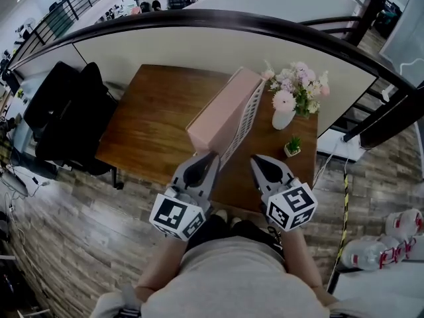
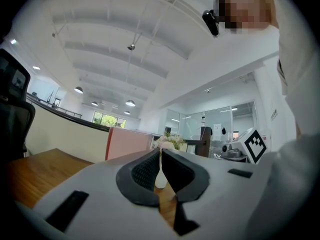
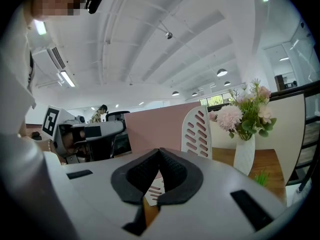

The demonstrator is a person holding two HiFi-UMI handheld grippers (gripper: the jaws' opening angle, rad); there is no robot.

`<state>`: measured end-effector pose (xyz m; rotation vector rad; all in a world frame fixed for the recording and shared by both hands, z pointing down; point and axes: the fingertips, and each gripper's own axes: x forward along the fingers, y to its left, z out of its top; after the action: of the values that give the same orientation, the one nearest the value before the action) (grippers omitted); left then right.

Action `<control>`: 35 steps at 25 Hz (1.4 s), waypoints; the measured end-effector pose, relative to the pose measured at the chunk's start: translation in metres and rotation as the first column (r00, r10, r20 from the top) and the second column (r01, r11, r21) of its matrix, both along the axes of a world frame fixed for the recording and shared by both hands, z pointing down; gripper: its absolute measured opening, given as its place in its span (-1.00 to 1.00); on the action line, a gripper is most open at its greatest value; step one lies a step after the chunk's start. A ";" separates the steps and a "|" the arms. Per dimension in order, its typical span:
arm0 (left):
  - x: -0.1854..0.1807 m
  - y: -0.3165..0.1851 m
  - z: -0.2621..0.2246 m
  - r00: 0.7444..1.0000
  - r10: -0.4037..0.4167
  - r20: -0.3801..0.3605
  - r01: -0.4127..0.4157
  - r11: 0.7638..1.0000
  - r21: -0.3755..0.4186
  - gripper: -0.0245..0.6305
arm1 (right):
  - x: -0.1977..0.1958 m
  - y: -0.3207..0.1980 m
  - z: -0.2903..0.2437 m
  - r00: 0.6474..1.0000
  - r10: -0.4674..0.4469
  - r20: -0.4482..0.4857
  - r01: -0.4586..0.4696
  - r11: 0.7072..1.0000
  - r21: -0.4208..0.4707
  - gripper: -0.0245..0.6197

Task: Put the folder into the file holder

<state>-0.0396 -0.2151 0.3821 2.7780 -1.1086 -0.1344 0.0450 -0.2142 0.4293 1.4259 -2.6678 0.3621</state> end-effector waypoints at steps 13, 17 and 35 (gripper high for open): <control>0.035 0.006 0.046 0.983 0.179 0.023 -0.173 0.969 -0.174 -0.88 | -0.005 0.012 0.002 0.998 -0.058 0.020 0.058 0.998 -0.004 -0.93; 0.043 0.008 0.057 0.975 0.220 0.034 -0.207 0.953 -0.222 -0.88 | -0.009 0.015 0.003 0.997 -0.072 0.031 0.072 0.997 -0.012 -0.93; 0.057 0.001 0.070 0.964 0.263 0.030 -0.242 0.923 -0.298 -0.88 | -0.014 0.012 0.001 0.995 -0.081 0.061 0.082 0.997 -0.001 -0.93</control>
<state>0.0178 -0.2142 0.4519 2.6392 -0.7031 0.1456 0.0313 -0.2020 0.4299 1.3209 -2.7617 0.4091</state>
